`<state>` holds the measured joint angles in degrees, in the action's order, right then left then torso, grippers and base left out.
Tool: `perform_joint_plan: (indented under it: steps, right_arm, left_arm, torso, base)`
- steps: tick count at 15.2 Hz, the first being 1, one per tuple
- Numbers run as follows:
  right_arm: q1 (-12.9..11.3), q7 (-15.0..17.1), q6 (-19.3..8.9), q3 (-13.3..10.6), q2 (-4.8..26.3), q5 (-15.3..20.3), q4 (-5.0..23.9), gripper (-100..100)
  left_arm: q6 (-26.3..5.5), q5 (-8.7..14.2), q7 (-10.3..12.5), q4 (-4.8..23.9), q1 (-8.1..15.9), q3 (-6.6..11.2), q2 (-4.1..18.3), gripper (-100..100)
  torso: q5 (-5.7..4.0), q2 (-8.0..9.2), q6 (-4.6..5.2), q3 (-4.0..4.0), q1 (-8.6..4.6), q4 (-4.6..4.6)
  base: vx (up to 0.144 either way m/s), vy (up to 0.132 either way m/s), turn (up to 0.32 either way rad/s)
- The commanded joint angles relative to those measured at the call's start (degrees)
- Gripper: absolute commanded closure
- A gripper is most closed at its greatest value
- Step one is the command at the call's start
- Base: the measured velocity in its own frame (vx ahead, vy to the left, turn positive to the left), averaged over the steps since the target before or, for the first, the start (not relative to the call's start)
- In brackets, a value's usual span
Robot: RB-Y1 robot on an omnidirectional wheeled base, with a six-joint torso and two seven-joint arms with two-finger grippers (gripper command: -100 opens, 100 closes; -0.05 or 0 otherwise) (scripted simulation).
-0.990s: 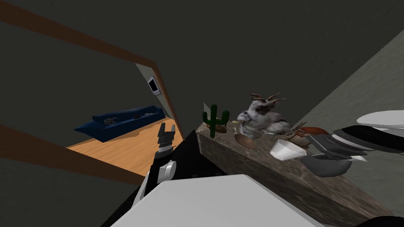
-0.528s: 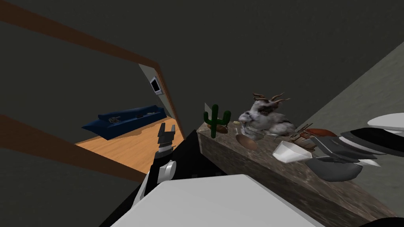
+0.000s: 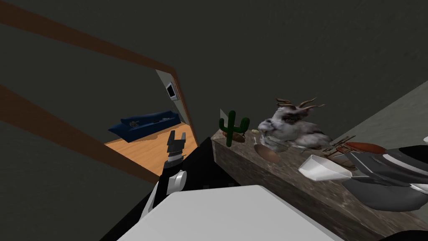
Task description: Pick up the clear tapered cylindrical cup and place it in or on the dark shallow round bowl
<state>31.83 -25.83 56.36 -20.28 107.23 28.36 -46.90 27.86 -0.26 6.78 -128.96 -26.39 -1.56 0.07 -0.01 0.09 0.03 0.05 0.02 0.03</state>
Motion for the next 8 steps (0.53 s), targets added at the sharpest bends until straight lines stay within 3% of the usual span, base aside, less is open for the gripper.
perform_joint_plan:
  steps: [1, 2, 3, 7, 8]
  right_arm:
    - [-0.15, -0.45, 0.73, -0.2, -1.66, 0.48, 2.06, -100]
    - [0.37, -0.29, 0.34, -0.1, -0.43, -0.36, 0.81, -100]
    - [0.54, -0.51, 0.44, -0.16, -0.51, -0.59, 1.04, 100]
    - [0.53, -0.53, 0.44, -0.16, -0.51, -0.58, 1.02, 100]
    - [-0.62, 1.07, 0.15, 0.52, 0.99, 0.97, -1.36, 100]
  left_arm:
    - [0.0, 0.0, 0.0, 0.0, 0.0, 0.0, 0.0, 0]
    - [0.0, 0.0, 0.0, 0.0, 0.01, 0.0, 0.0, 0]
    - [0.0, 0.0, 0.0, 0.0, 0.0, 0.0, 0.0, 0]
    - [0.0, 0.0, 0.0, 0.0, 0.0, 0.0, 0.0, 0]
    - [0.0, 0.0, 0.0, 0.0, 0.0, 0.0, 0.0, 0]
  torso:
    - [0.0, 0.0, 0.0, 0.0, 0.0, 0.0]
    - [0.0, 0.0, -0.04, 0.0, 0.0, -0.01]
    - [0.0, -0.01, -0.03, -0.01, 0.0, -0.01]
    - [-0.01, -0.04, -0.03, -0.03, -0.02, -0.01]
    - [-0.01, -0.04, -0.03, -0.03, -0.02, -0.01]
  base:
    - [-0.005, 0.009, 0.107]
    - [-0.005, 0.004, 0.062]
    - [0.0, 0.0, 0.0]
    - [0.0, 0.0, 0.0]
    - [0.009, -0.012, -0.189]
